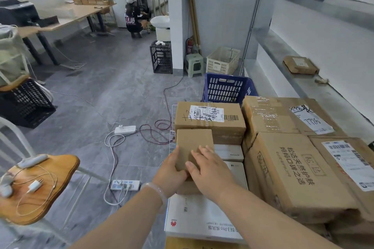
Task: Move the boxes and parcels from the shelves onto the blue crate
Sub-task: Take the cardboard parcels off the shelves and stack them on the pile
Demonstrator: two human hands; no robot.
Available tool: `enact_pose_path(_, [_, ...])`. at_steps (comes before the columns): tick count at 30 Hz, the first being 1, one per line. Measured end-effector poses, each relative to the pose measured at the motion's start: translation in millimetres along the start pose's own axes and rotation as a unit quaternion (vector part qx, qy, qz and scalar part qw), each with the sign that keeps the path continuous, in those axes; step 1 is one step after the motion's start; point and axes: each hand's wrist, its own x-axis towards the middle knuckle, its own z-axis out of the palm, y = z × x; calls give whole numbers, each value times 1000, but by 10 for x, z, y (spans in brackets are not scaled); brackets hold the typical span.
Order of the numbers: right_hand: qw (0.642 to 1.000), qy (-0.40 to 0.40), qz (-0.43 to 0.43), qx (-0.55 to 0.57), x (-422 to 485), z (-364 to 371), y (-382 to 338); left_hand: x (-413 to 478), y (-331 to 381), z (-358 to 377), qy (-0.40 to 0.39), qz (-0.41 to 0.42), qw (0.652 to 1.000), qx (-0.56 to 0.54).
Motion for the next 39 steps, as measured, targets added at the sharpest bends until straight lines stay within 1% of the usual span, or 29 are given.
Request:
enact_pose_path(9, [1000,-5,1,-2,4,-22,-24,32,-41,-25,-1,13,1000,21])
enact_pose_path(12, [1000,-13,-6,-8,12,-48,-26,67,-46,-42,1,8,1000,16])
enact_pose_path(19, [999,-23,-21,-9,3,-111,30,122,6,-104,-2,18,999,45])
enact_pose_path(23, [1000,-19,9,-6,-17,-136,119,119,-5,-118,4,30,998,61])
enact_pose_path(27, [998,-34,50,-3,-9,-108,182,128,-19,-88,4,44,993,108])
enact_pose_path(31, [997,-39,61,-3,-8,-80,188,147,-41,-74,-9,37,992,120])
enact_pose_path(39, [997,-44,56,-14,6,-73,189,149,-65,-95,-14,33,992,122])
